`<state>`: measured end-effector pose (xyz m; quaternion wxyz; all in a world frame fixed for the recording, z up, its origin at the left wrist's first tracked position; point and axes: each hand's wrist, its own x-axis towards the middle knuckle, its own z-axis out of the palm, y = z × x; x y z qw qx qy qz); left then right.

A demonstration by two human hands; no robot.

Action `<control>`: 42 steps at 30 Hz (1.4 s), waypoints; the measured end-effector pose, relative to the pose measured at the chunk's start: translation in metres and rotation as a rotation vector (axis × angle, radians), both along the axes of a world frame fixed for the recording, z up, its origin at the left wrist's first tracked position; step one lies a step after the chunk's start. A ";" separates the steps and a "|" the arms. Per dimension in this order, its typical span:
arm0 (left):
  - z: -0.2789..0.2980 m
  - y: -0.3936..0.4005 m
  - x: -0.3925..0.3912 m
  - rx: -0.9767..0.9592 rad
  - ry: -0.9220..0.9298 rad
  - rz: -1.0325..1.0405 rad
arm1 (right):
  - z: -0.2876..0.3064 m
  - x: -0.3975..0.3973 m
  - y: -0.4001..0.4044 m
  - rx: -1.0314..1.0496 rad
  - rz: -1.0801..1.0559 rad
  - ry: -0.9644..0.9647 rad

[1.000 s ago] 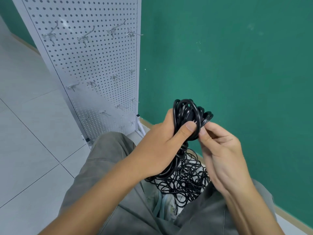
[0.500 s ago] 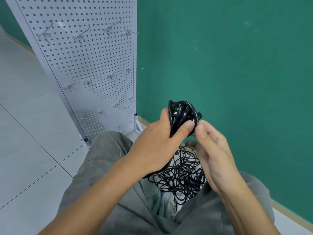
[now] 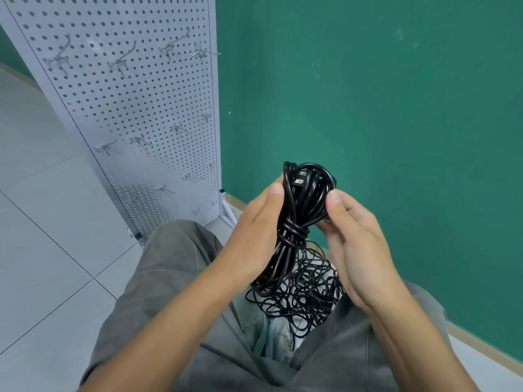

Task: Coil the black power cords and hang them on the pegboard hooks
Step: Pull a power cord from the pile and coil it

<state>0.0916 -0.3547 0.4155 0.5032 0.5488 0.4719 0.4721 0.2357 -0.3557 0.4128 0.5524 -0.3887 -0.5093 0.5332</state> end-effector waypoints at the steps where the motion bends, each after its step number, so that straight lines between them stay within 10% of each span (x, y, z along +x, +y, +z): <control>1: -0.003 0.000 0.001 0.000 -0.039 -0.012 | -0.001 0.001 0.001 0.006 -0.025 -0.039; 12: -0.009 -0.001 0.021 0.079 0.091 0.133 | 0.007 0.002 -0.001 0.064 -0.147 -0.145; 42: 0.006 0.017 0.004 -0.367 -0.387 -0.149 | 0.015 0.025 0.010 0.100 0.115 -0.394</control>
